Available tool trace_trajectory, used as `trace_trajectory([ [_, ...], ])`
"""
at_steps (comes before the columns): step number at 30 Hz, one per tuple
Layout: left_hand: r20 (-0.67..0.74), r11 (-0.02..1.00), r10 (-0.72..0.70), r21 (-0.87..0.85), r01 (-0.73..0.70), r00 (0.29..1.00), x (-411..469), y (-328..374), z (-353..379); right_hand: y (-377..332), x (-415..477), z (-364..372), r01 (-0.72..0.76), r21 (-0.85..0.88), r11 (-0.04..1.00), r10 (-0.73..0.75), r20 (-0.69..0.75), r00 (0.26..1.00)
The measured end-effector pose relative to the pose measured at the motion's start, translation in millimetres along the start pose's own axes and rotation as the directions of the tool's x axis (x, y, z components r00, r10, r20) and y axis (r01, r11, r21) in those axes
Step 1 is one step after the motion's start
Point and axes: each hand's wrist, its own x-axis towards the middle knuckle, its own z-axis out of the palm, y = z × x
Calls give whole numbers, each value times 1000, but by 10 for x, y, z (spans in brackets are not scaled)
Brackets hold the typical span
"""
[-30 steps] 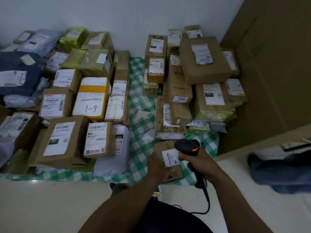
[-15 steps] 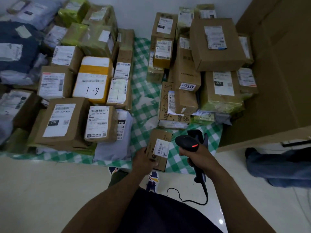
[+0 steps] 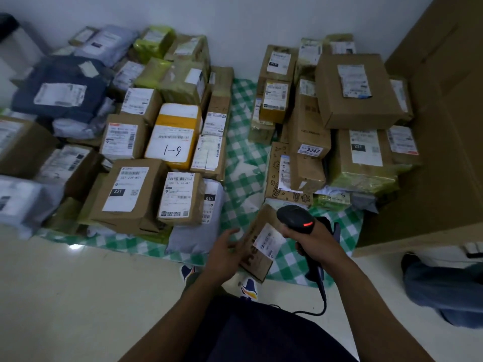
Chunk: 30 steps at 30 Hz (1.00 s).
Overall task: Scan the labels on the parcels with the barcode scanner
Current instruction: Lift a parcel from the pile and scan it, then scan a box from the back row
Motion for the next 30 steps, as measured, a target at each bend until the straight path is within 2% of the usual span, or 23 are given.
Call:
trace_trajectory([
  [4, -146, 971, 237, 17, -237, 960, -156, 273, -349, -241, -62, 65, 120, -45, 992, -120, 4, 993],
  [10, -296, 911, 411, 115, -395, 862, -72, 819, -847, -675, -98, 173, 325, -113, 939, -315, 98, 944],
  [15, -332, 882, 471, 187, -432, 818, 232, 1112, -1217, -1038, -113, 287, 452, -161, 877, -429, 163, 889],
  [18, -273, 832, 544, 303, -465, 794, 398, 1295, -1402, -1219, -67, 347, 495, -221, 841, -457, 202, 866],
  [21, -295, 800, 570, 411, -437, 767, 544, 1447, -1519, -1355, -15, 396, 512, -296, 806, -474, 196, 859],
  [30, -357, 841, 525, 361, -404, 773, 702, 1584, -1655, -1531, -74, 517, 532, -340, 776, -481, 228, 847],
])
